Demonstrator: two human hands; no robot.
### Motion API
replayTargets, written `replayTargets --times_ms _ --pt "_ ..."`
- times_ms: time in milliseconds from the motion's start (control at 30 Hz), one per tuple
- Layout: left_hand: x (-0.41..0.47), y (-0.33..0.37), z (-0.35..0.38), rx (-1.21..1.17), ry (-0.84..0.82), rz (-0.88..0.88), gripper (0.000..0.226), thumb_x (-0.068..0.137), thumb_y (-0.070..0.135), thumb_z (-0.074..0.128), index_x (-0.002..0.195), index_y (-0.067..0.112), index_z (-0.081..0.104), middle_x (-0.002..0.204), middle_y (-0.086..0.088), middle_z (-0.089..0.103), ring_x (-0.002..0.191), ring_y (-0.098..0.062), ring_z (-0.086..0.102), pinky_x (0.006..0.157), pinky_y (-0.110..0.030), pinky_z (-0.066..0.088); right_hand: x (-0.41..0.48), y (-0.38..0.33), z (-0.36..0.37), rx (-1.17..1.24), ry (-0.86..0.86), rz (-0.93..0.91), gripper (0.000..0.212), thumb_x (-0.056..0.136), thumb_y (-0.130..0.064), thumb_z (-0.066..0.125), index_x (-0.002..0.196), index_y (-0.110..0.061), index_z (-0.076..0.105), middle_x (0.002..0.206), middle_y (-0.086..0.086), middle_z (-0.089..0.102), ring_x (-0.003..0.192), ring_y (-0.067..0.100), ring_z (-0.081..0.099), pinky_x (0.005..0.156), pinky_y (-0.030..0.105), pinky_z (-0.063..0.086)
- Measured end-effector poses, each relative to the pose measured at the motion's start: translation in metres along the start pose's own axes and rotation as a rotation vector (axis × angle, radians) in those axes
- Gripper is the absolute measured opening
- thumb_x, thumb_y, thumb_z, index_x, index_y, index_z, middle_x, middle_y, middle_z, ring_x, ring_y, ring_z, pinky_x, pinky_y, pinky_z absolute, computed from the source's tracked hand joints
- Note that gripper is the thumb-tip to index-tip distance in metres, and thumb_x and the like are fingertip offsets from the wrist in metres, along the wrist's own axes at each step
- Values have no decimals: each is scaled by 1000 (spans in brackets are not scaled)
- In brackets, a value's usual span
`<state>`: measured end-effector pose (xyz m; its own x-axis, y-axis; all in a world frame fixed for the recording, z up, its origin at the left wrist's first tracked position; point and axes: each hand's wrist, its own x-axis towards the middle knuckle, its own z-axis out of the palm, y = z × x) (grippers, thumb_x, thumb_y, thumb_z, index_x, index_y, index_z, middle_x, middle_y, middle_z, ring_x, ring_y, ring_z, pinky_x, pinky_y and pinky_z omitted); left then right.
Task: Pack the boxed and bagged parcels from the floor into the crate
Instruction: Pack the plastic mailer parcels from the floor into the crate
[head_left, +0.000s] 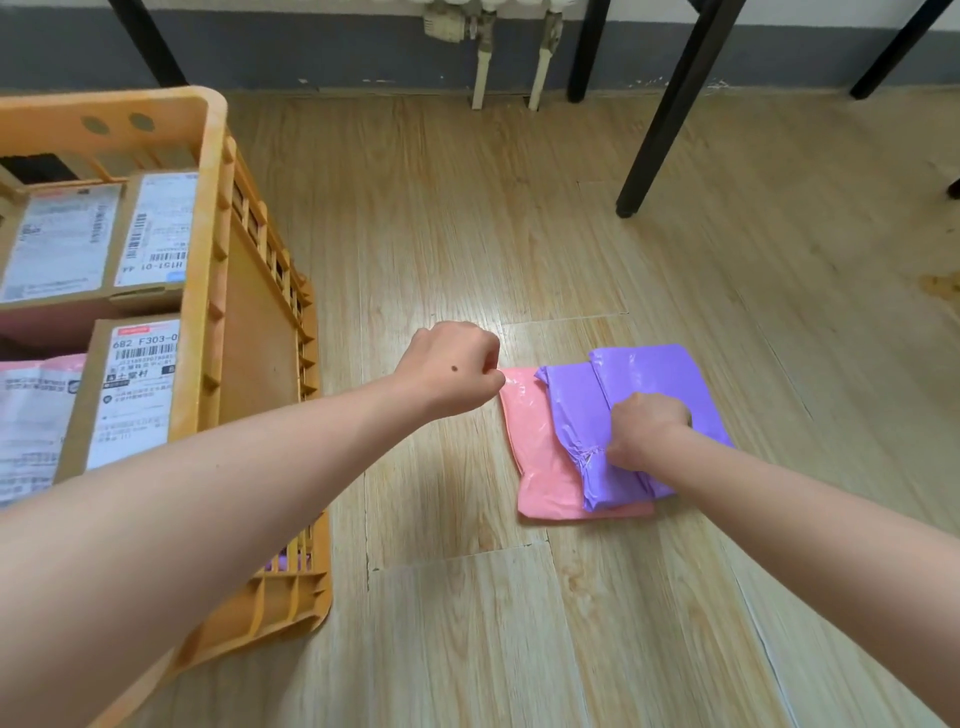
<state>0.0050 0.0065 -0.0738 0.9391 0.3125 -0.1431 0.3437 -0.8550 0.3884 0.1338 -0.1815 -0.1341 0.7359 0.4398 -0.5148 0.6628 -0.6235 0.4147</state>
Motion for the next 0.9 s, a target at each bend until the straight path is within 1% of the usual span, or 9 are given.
replayTargets --times_ms 67,133,300,433,500,633,767,833,900 --pt "-1 -3 -1 1 9 -1 14 83 20 51 79 13 62 80 1 59 80 -20 56 69 -30 36 3 6 -3 -15 -12 26 35 83 -31 49 114 -18 59 112 0 56 99 25 61 66 31 47" --pt "-2 -6 -2 4 16 -4 13 83 19 51 77 14 60 79 1 58 79 -20 55 70 -31 36 5 10 -1 6 -42 49 35 84 -32 49 115 -19 58 114 0 56 101 25 61 67 31 46" --pt "-5 -9 -4 12 25 3 12 84 20 51 77 15 60 75 5 54 77 -18 52 72 -32 33 8 17 14 -100 34 -21 33 86 -19 48 116 -19 59 114 0 59 104 23 61 75 32 53" --pt "-6 -13 -4 15 35 6 11 84 20 51 76 17 58 70 9 49 75 -17 50 72 -32 33 13 27 13 -83 51 -18 32 86 -20 45 115 -20 59 114 -1 60 104 21 62 70 28 44" --pt "-8 -17 -6 36 35 0 12 83 21 52 78 15 61 75 6 54 77 -18 52 70 -31 34 14 30 7 -37 71 -11 30 85 -24 46 111 -20 59 106 -1 60 99 21 62 69 26 41" --pt "-13 -22 -17 52 32 -10 13 84 21 52 82 15 63 81 2 58 79 -19 55 70 -32 40 11 40 -32 114 136 73 14 79 -28 52 89 -20 57 72 -4 47 78 23 54 68 25 39" --pt "-25 -19 -35 66 73 -18 14 85 22 53 82 13 64 83 0 61 81 -19 56 70 -31 42 -5 45 -74 360 130 132 20 75 -33 58 76 -16 48 71 -1 51 70 22 55 58 24 35" --pt "-36 -13 -48 72 92 -7 14 86 22 54 81 13 64 83 -1 61 82 -20 55 70 -30 41 -19 46 -90 422 121 135 23 73 -34 62 72 -16 47 71 0 53 62 19 53 53 22 32" --pt "-49 -5 -64 91 107 4 14 85 23 53 81 14 63 85 -1 58 84 -21 52 71 -32 40 -36 46 -109 464 112 127 27 72 -32 63 67 -13 45 66 0 50 54 18 47 50 22 29"
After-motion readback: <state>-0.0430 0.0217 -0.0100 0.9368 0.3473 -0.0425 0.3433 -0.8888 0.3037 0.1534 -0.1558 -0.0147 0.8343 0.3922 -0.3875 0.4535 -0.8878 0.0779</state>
